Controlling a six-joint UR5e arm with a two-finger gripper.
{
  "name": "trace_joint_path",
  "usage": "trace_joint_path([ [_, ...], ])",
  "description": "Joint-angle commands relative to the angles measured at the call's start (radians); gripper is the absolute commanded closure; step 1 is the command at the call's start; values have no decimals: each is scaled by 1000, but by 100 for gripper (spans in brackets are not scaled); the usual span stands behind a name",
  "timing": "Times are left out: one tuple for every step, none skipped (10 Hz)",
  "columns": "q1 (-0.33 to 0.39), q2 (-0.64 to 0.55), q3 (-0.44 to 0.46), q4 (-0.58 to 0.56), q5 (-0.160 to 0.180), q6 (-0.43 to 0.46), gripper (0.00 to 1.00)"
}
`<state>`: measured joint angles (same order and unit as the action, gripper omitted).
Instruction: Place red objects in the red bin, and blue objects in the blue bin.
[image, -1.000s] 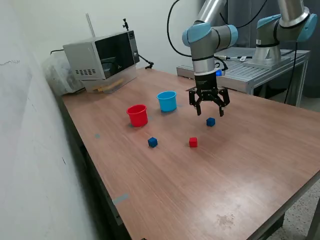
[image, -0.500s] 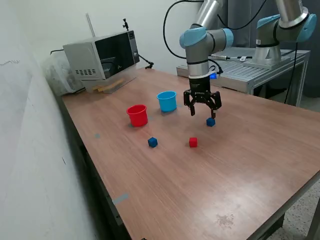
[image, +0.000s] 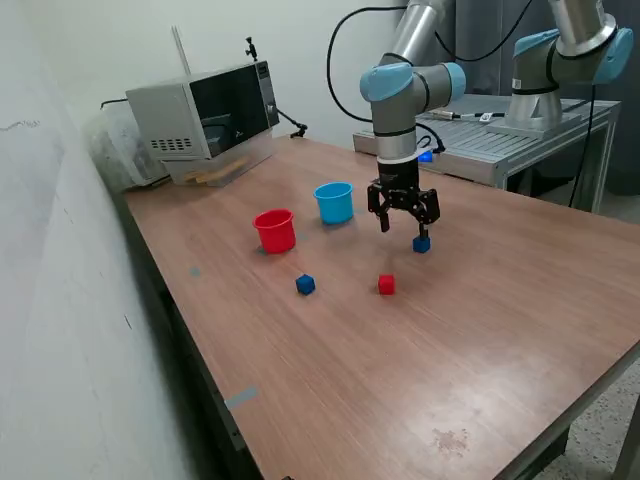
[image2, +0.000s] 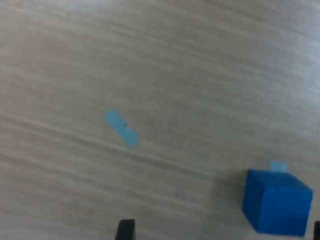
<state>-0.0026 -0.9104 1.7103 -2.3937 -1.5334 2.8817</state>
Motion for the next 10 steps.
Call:
trace_joint_path([
  [1, -33, 52, 1, -11, 33, 0],
  [1, -65, 77, 1, -28, 37, 0],
  [12, -96, 101, 1, -34, 37, 0],
  [15, -111, 113, 4, -34, 37, 0],
  [16, -120, 121, 8, -34, 39, 0],
  [16, -122, 132, 8, -33, 39, 0],
  [18, -123, 140, 8, -31, 39, 0],
  [59, -125, 147, 8, -27, 37, 0],
  [70, -128, 149, 8, -22, 28, 0],
  [81, -128, 140, 10, -13, 18, 0],
])
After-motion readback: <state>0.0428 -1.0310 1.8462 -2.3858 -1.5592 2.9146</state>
